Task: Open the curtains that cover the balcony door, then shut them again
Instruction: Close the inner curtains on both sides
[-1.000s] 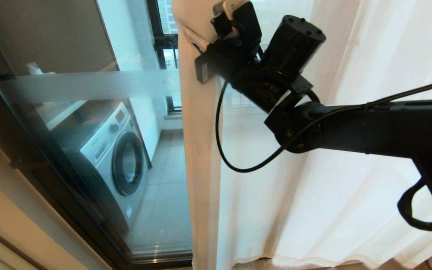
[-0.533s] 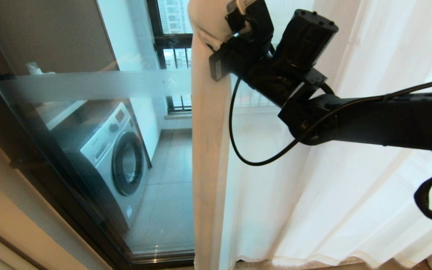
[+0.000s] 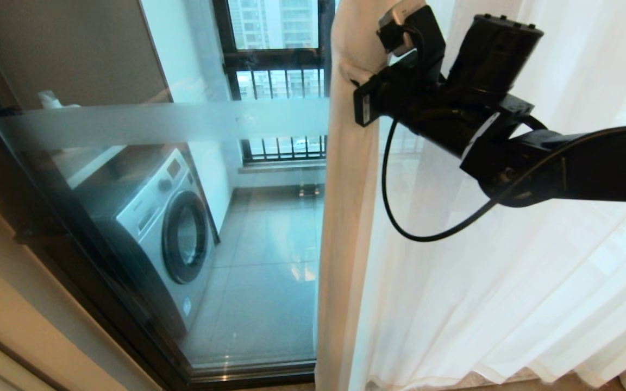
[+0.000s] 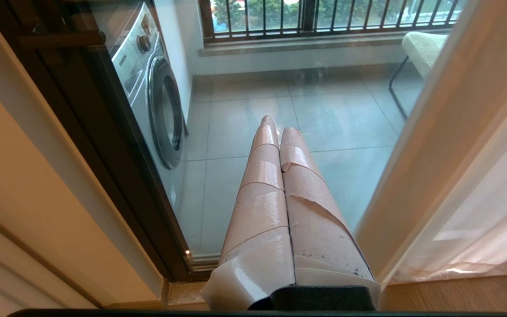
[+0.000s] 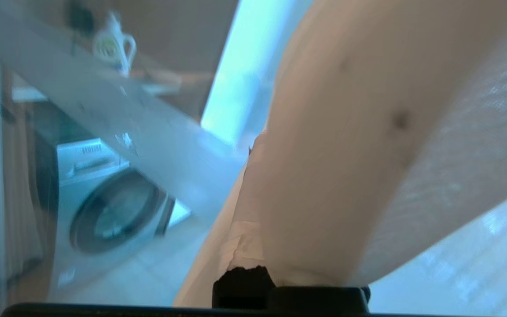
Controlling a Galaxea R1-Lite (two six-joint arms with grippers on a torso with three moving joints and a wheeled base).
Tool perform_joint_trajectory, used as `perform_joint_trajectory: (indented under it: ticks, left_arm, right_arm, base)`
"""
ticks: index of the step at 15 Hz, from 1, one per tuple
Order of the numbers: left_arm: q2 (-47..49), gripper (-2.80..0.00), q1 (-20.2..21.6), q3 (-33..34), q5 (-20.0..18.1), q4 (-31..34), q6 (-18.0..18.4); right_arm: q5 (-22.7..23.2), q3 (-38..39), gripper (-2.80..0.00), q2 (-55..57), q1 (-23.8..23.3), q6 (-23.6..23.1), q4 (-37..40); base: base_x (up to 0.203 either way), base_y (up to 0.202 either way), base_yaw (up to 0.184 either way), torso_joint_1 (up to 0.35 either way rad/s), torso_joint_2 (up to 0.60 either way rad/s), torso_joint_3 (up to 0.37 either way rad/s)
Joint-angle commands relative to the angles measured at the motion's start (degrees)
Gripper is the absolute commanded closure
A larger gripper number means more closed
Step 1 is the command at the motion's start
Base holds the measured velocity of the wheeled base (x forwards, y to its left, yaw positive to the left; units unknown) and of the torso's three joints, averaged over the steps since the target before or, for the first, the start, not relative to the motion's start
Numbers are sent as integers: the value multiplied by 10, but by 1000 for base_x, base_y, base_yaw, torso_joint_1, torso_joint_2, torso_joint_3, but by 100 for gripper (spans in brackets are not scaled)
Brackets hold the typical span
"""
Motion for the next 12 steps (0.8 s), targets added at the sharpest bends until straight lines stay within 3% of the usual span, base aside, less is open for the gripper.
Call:
perform_joint_trajectory:
  ticks: [1,4,12]
  left_arm:
    - [1,0,0,0,0,0,0]
    - [0,0,0,0,0,0,0]
    - [0,0,0,0,0,0,0]
  right_arm:
    - [-11,57,0,-50,-22,13,14]
    - [-58,77,0,-63,-50,61,30]
    - [-68,92,0,-64,-65,61,25]
  base:
    - [0,0,0,0,0,0]
    - [0,0,0,0,0,0]
    - [0,0,0,0,0,0]
